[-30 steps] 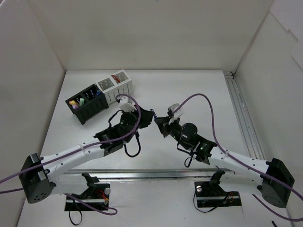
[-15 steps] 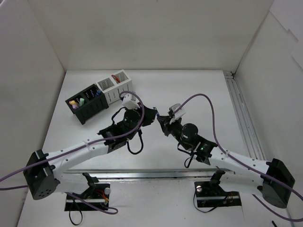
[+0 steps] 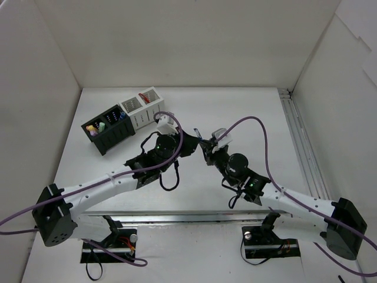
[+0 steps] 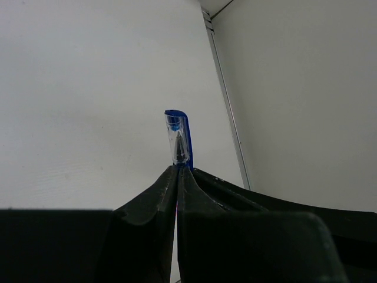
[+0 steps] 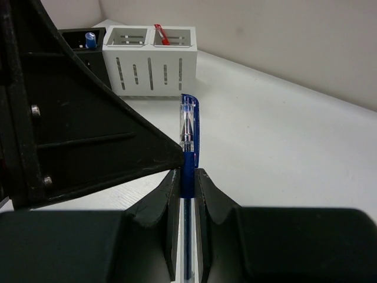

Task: Sort the stationery into containers
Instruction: Close the pen cap on the pen.

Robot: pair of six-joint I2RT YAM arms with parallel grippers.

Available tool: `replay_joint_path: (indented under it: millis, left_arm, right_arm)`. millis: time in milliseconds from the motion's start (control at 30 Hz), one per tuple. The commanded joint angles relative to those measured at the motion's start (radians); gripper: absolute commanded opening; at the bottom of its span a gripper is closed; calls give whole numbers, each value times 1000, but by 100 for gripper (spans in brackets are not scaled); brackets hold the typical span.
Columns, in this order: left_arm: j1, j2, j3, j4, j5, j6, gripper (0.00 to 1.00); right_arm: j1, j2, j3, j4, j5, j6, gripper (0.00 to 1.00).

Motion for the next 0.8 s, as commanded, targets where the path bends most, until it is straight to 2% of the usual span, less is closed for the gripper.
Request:
replay_joint_path:
  millis: [0,267,333,400,500,533,600,700,767]
  left_arm:
    - [-41,-5,-8,-136,125,41,0]
    - [-41,-105,-25,-151,63,83,0]
    - [-41,-136,-33,-162,40,90,8]
    - [-41,-160,-45,-166,11,96,11]
    - [-41,-200,-59,-171,-15,105,23]
    - [-41,-220,-61,-171,-23,117,33]
    - [-41,-239,-56,-211,-59,133,42]
    - [-41,-291,-61,-234,-112,169,62]
    - [-29,-331,-62,-232,-109,211,69]
  right_arm:
    - [2,-42,83,385,-1,5,0]
    - [1,-48,48,387,46,16,0]
    - [8,-48,48,387,60,10,0]
    - [2,-48,48,387,63,4,0]
    - [5,-48,45,387,51,1,0]
    - [5,-51,43,385,45,1,0]
    - [4,-59,33,385,13,-1,0]
    - [4,-84,10,370,-56,5,0]
    - [4,-104,-6,349,-93,7,0]
